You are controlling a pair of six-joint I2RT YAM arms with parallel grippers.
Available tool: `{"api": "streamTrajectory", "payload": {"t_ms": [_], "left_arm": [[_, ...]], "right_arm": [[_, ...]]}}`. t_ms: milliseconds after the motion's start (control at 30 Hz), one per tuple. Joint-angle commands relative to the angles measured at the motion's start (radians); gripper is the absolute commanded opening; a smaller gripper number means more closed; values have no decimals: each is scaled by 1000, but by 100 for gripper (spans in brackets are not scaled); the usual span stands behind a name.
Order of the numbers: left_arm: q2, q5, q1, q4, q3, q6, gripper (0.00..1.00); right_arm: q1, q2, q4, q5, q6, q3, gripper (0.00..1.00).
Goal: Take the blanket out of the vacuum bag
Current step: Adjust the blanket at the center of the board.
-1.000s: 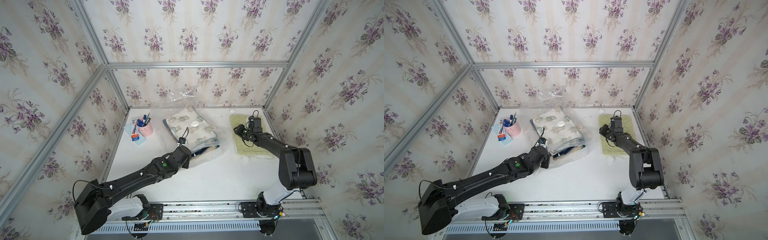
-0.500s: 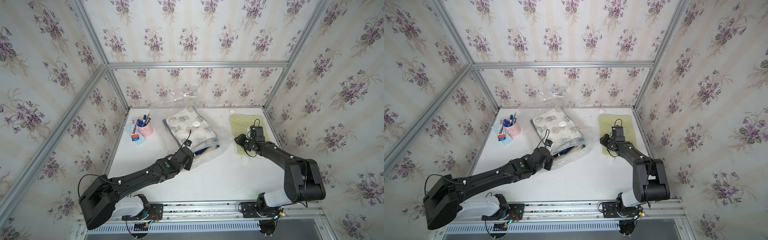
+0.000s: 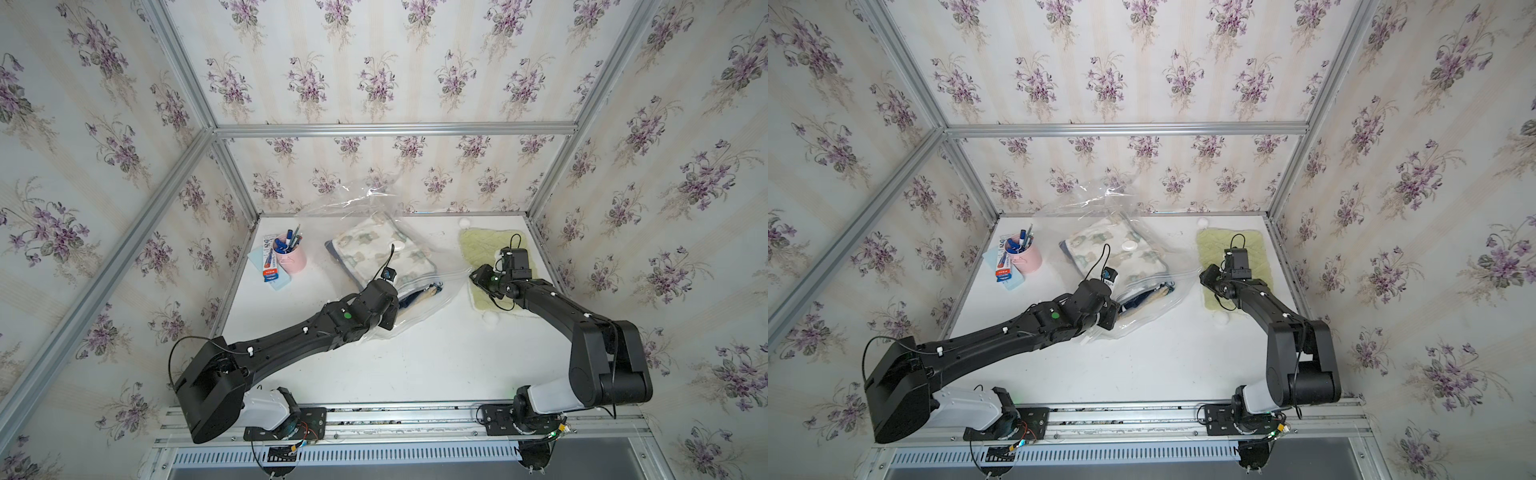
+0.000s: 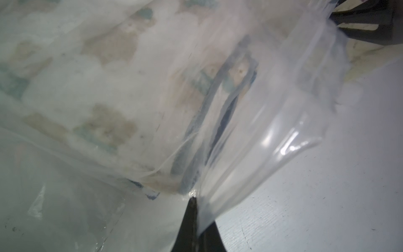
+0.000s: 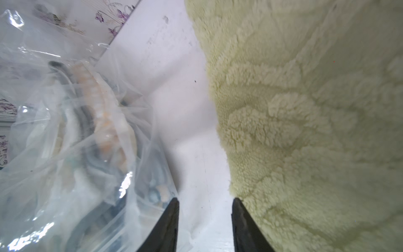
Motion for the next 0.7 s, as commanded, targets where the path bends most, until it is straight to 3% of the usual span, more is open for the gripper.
{"api": "streamTrajectory", "payload": {"t_ms": [0, 100, 233, 467, 667], "left_arm": [[5, 13, 3, -49, 37, 7, 1], [2, 11, 3, -88, 46, -5, 2], [-8, 21, 3, -127, 30, -23, 4], [-37, -20, 3, -164, -4, -59, 7], [-52, -33, 3, -183, -1, -83, 11]], "right_arm": [[-35, -5, -56, 86, -57, 49, 41], [-107, -8, 14, -14, 5, -10, 38], [-116, -3, 103, -53, 40, -104, 36], [-117, 49, 174, -50, 89, -206, 36], [-116, -58, 179, 27, 80, -311, 35]]}}
